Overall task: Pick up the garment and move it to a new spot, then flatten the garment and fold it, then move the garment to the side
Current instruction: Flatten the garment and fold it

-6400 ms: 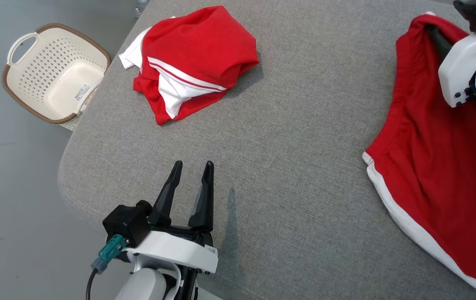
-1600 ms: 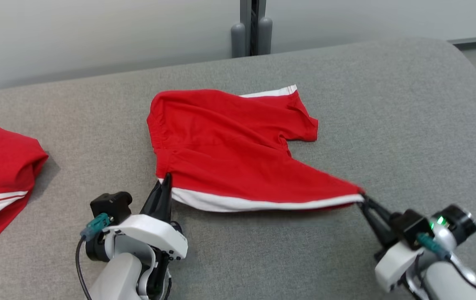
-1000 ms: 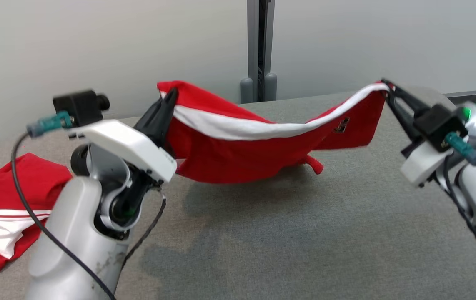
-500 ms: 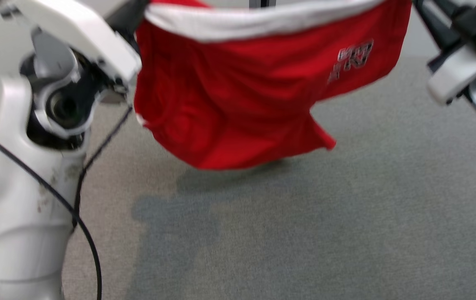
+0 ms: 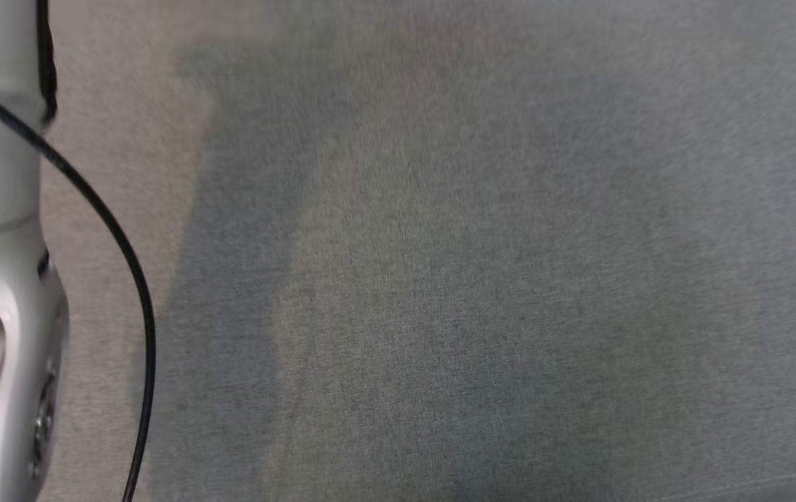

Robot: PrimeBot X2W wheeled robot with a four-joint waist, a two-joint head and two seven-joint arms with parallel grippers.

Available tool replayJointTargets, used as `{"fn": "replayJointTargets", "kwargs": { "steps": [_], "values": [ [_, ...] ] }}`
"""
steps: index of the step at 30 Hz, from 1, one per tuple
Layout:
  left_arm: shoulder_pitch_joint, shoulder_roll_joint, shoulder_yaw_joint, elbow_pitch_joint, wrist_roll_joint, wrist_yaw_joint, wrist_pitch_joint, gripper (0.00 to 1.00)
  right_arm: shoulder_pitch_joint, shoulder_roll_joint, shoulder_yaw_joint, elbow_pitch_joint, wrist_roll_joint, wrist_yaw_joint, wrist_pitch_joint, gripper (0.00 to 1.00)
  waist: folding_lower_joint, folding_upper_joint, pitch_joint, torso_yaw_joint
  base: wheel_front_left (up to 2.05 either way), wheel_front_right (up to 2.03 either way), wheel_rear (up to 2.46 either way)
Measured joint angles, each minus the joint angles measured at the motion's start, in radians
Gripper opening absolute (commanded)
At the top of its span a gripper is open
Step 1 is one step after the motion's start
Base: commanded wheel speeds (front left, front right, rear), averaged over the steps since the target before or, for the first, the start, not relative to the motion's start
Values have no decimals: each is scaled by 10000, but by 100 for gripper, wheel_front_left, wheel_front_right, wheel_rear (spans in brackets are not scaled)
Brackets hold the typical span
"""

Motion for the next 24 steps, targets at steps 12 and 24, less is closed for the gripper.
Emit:
{"fn": "replayJointTargets", "kwargs": {
  "steps": [12,24],
  "values": [
    [-843,-585,890,3396,-1254,-1716,-3398,0,862,2428,-2894,2230,-2197,6,-976,0,0,-1,1971,-209,0,0,0],
    [1224,-577,-777,5793,-947,-2489,-3812,0,3452,2445,-1620,2324,-2184,2,-976,0,0,0,1704,328,0,0,0]
  ]
}}
